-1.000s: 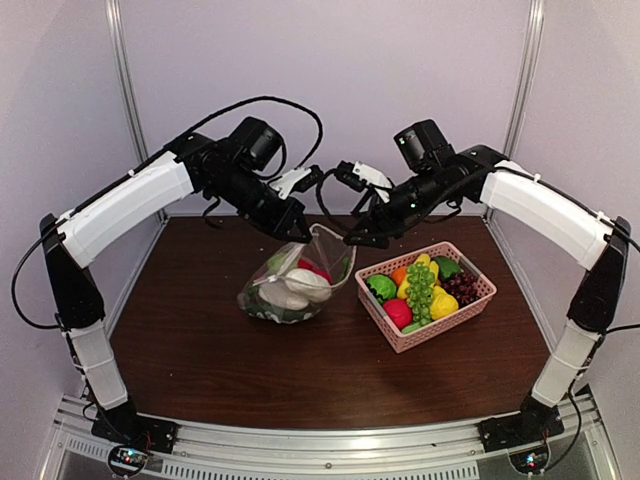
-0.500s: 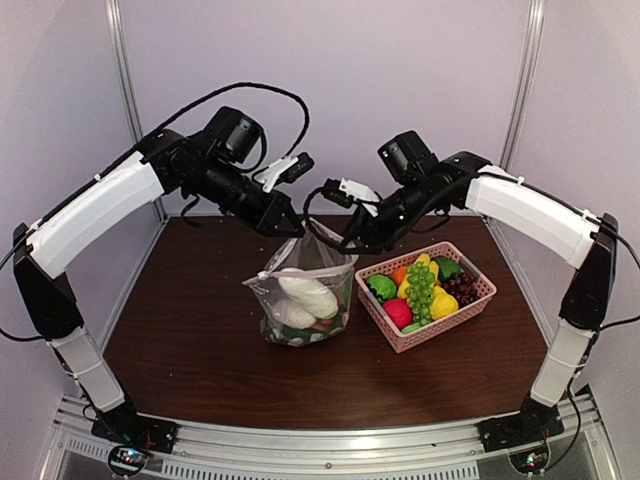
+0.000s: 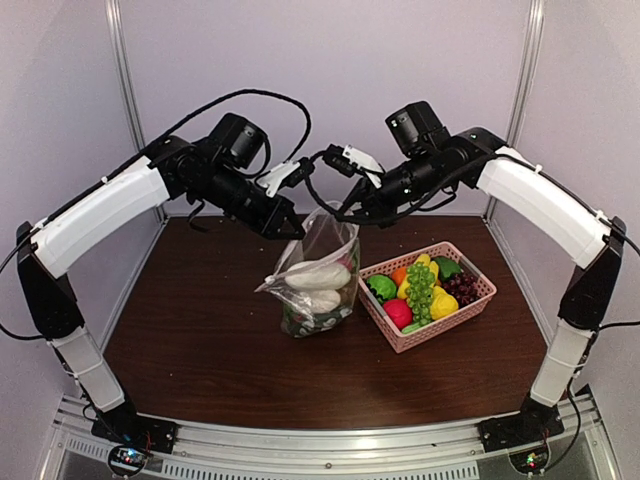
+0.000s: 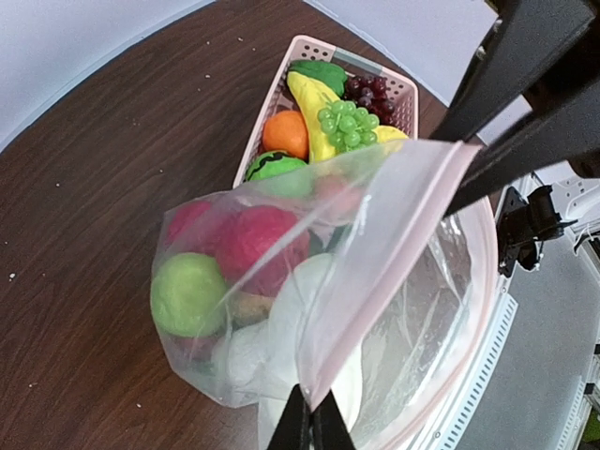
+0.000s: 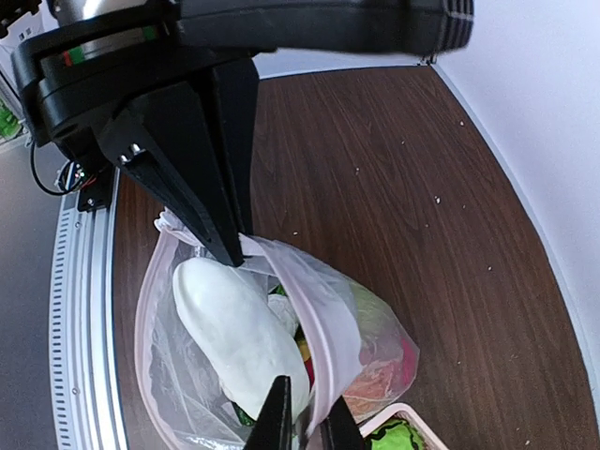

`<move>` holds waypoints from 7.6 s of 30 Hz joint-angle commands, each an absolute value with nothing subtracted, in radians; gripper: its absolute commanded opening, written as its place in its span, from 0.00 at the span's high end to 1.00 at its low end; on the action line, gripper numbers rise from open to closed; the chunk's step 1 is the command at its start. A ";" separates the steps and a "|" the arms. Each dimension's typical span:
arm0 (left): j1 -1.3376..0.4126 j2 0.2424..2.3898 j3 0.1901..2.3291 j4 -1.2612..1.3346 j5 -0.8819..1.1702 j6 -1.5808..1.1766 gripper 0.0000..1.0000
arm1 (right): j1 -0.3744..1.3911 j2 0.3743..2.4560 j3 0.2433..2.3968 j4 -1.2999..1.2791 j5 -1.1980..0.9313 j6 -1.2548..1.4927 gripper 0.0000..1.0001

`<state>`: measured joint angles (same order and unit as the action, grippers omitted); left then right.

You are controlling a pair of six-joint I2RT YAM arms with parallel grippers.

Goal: Place the food in the zip-top bag and seal the zipper
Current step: Adjust the zipper food storage bag at the center of the board, then pick up the fake fruit from the bin, then place the fake fruit in the zipper food storage bag, then pass from the left arm to the right, then hold the zipper food storage bag at the center of the board, then hold the zipper from the zipper food storage bag.

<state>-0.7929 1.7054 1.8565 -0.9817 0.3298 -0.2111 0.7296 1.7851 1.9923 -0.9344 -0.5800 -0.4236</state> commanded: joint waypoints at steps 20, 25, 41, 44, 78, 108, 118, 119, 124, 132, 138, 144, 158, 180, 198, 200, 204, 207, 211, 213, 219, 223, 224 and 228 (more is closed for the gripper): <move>-0.776 1.748 1.849 -0.878 0.285 -0.321 1.00 | 0.391 1.518 1.280 -0.647 -0.397 -0.310 0.17; -0.769 1.722 1.866 -0.883 0.286 -0.339 1.00 | 0.391 1.637 1.297 -0.630 -0.310 -0.292 0.10; -0.760 1.681 1.871 -0.890 0.248 -0.351 1.00 | 0.391 1.619 1.364 -0.738 -0.346 -0.304 0.85; -0.761 1.696 1.889 -0.884 0.255 -0.358 1.00 | 0.391 1.563 1.432 -0.805 -0.401 -0.328 0.96; -0.761 1.792 1.896 -0.779 0.454 -0.451 1.00 | 0.675 1.720 2.008 -0.703 -0.870 -0.263 1.00; -0.747 1.727 1.876 -0.792 0.542 -0.418 1.00 | 0.702 1.653 1.830 -0.904 -0.525 -0.484 0.14; -0.747 1.694 1.871 -0.792 0.542 -0.383 0.94 | 0.708 1.718 1.864 -0.932 -0.495 -0.475 0.73; -0.747 1.687 1.865 -0.793 0.521 -0.372 0.85 | 0.708 1.720 1.869 -0.934 -0.496 -0.466 0.86; -0.776 1.432 1.489 -0.567 0.244 -0.259 0.48 | 0.708 1.736 1.924 -0.977 -0.533 -0.420 1.00; -0.873 0.856 0.746 -0.036 0.160 -0.279 0.27 | 0.710 1.742 1.924 -1.004 -0.552 -0.379 1.00; -0.917 0.826 0.621 0.062 0.068 -0.170 0.31 | 0.710 1.736 1.918 -1.009 -0.543 -0.377 1.00; -0.917 0.950 0.667 0.131 0.074 -0.084 0.37 | 0.709 1.730 1.907 -1.006 -0.537 -0.371 1.00; -0.917 1.133 0.785 0.094 0.161 0.041 0.60 | 0.709 1.730 1.911 -1.008 -0.537 -0.364 1.00; -0.934 1.100 0.718 0.124 0.170 0.115 0.52 | 0.704 1.725 1.898 -1.004 -0.531 -0.356 1.00; -0.945 1.130 0.772 0.065 -0.038 0.155 0.94 | 0.691 1.690 1.842 -1.001 -0.521 -0.364 1.00; -0.945 1.093 0.818 0.024 -0.021 0.150 0.99 | 0.688 1.687 1.847 -1.018 -0.511 -0.378 1.00; -0.945 1.115 1.094 -0.291 0.066 0.109 1.00 | 0.657 1.669 1.938 -1.099 -0.483 -0.431 0.99; -0.945 1.211 1.346 -0.597 0.101 0.061 1.00 | 0.612 1.612 1.953 -1.114 -0.536 -0.480 0.81; -0.946 1.307 1.466 -0.805 0.133 0.058 1.00 | 0.610 1.598 1.986 -1.162 -0.656 -0.530 0.57; -0.946 1.312 1.475 -0.793 0.151 0.052 1.00 | 0.621 1.613 2.012 -1.175 -0.717 -0.531 0.51; -0.946 1.340 1.493 -0.753 0.213 0.028 1.00 | 0.694 1.679 2.054 -1.154 -0.780 -0.516 0.44; -0.946 1.354 1.493 -0.739 0.225 0.007 1.00 | 0.766 1.731 2.053 -1.124 -0.810 -0.510 0.44; -0.948 1.354 1.493 -0.735 0.230 0.004 1.00 | 0.780 1.742 2.051 -1.113 -0.816 -0.512 0.44; -0.947 1.339 1.495 -0.710 0.239 -0.045 1.00 | 0.822 1.759 2.021 -0.997 -0.823 -0.428 0.46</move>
<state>-0.9421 1.3514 1.4677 -0.7616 0.2039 0.0177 0.7872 1.7519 2.0342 -1.1015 -0.7826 -0.5007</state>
